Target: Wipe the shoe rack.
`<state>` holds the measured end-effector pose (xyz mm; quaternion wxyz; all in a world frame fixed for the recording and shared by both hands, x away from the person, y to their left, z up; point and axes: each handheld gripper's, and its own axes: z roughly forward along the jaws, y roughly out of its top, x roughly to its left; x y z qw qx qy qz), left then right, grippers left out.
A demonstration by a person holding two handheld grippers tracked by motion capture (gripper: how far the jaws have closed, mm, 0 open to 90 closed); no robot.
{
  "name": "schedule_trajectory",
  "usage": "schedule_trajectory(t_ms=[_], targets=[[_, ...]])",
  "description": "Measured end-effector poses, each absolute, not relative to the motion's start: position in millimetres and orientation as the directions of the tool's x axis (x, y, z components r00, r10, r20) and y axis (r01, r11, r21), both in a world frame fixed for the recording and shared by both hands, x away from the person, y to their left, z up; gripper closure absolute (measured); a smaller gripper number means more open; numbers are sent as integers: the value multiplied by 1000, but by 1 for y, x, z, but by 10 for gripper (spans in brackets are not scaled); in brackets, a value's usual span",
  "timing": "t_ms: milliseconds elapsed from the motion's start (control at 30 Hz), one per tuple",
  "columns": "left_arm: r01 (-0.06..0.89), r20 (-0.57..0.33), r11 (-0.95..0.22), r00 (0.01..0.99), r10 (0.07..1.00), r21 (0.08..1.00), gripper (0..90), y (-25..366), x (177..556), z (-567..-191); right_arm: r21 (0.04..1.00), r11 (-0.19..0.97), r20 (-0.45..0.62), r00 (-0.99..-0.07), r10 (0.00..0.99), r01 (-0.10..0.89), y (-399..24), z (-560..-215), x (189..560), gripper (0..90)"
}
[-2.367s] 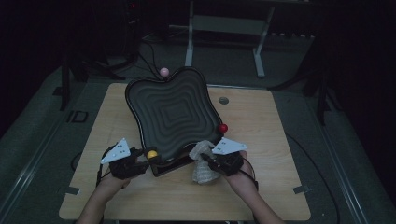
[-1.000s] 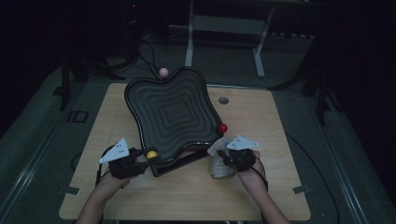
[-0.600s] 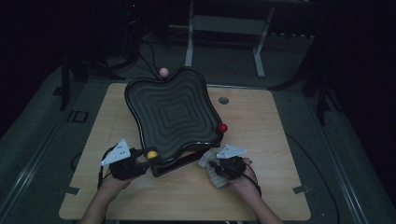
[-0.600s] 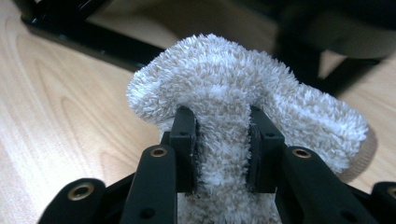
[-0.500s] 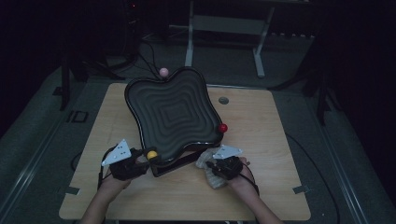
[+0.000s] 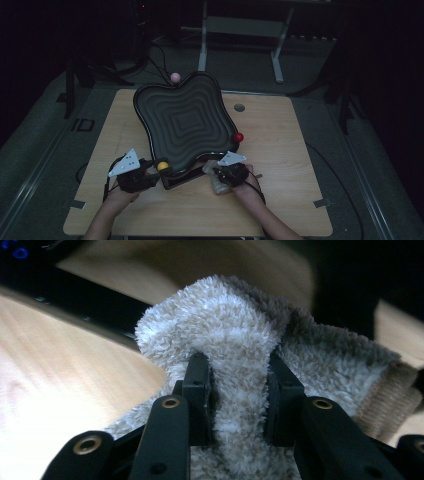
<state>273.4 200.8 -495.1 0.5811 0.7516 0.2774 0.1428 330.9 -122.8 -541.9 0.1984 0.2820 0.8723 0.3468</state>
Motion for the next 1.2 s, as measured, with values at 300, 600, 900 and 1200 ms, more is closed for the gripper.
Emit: schedule_trajectory(t_ms=[300,600,900,1200], targets=[[253,-120,-157,809,576,955,596,202,274,-496,734,566,-134,-738,662,374,-121,-541,339,684],[255,-112,-170,806,581,952,595,201,274,-495,743,554,-115,-745,657,374,-120,-541,338,680],[256,-116,-168,809,576,952,596,201,274,-495,746,587,-152,-779,609,314,-107,-541,330,669],[255,-116,-166,809,576,952,596,201,274,-495,756,603,-166,-817,552,254,-94,-547,319,659]])
